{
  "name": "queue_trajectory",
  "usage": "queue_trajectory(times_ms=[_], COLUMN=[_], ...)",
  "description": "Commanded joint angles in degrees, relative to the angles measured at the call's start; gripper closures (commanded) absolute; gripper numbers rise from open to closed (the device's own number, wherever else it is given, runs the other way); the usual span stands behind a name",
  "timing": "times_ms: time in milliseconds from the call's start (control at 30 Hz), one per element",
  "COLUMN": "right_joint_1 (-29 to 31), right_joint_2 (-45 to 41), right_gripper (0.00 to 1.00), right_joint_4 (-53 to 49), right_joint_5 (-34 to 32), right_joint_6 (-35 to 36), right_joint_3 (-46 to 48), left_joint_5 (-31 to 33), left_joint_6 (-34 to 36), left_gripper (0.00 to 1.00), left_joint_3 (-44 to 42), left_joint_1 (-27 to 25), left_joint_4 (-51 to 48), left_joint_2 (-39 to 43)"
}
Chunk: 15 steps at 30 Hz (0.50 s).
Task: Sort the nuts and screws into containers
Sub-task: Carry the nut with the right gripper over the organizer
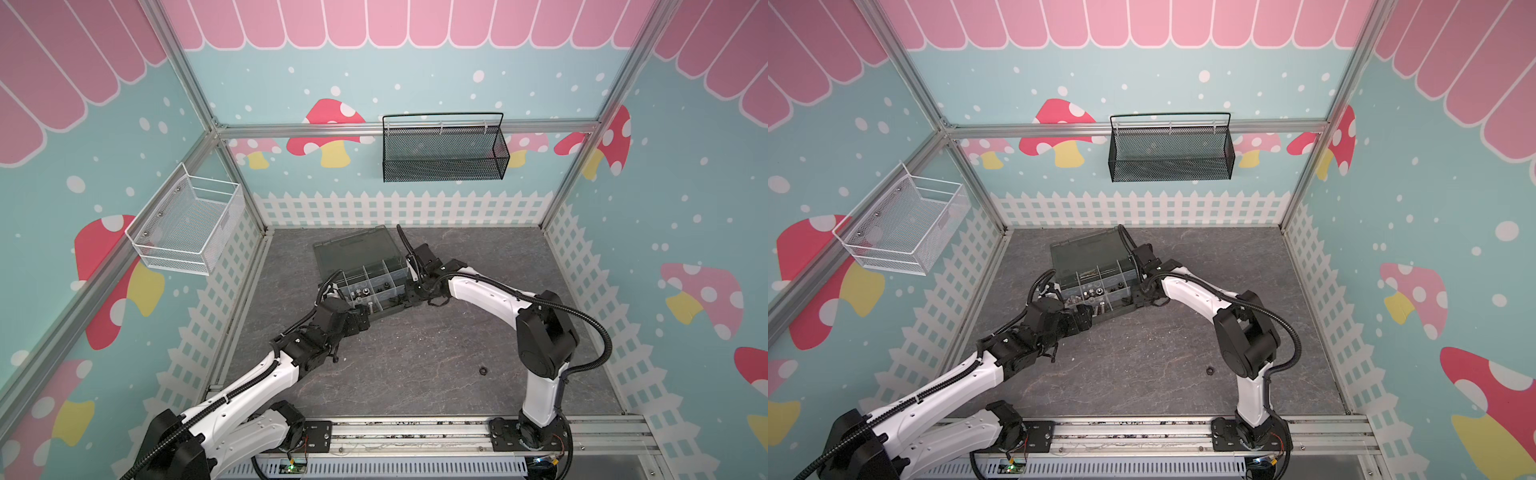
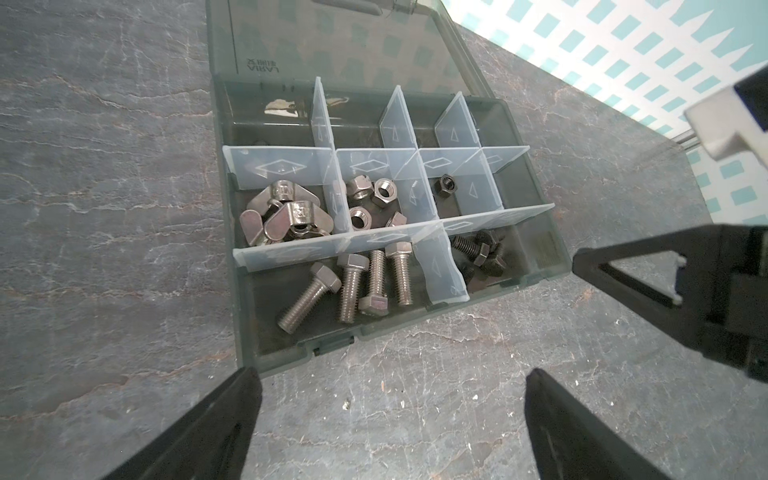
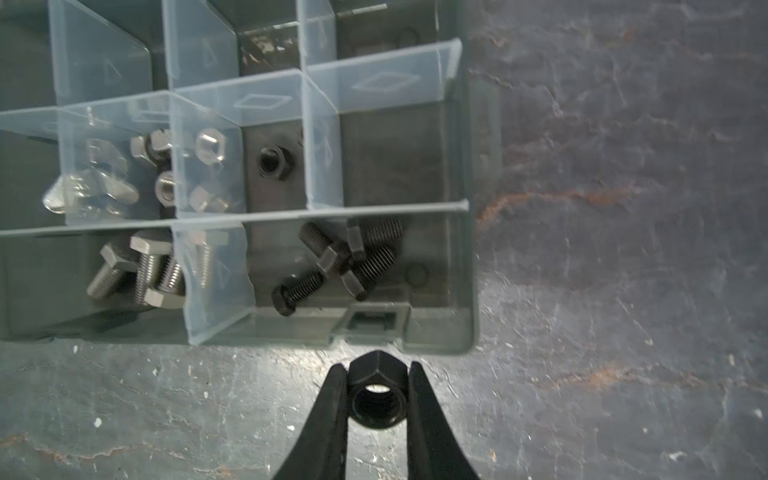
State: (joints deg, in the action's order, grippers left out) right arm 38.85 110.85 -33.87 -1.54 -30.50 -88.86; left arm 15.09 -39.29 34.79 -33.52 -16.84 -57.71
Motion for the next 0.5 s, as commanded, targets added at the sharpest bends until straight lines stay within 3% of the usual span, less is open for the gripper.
queue_trajectory(times_ms=[0,333,467], right_joint_1=[1.4,3.1,3.5], right_joint_2=[5.0,19.8,23.8], right_gripper=[0.96,0.92,0.86], right_joint_4=[-2.4,-8.1,-9.7], right_joint_5=[-1.0,-2.2,-1.9], right_joint_6=[2.5,6.4,6.9], right_joint_3=[-7.1,-27.3,-32.2], left_joint_5=[1.4,1.2,1.3], left_joint_6=[-1.5,-1.5,-1.4], left_gripper=[0.0,0.0,0.0], left_joint_3=[-1.3,-2.0,-2.3], left_joint_1=[0.1,0.1,0.2], left_joint_4=[0.0,0.4,0.4], left_joint_2=[0.7,0.6,0.9])
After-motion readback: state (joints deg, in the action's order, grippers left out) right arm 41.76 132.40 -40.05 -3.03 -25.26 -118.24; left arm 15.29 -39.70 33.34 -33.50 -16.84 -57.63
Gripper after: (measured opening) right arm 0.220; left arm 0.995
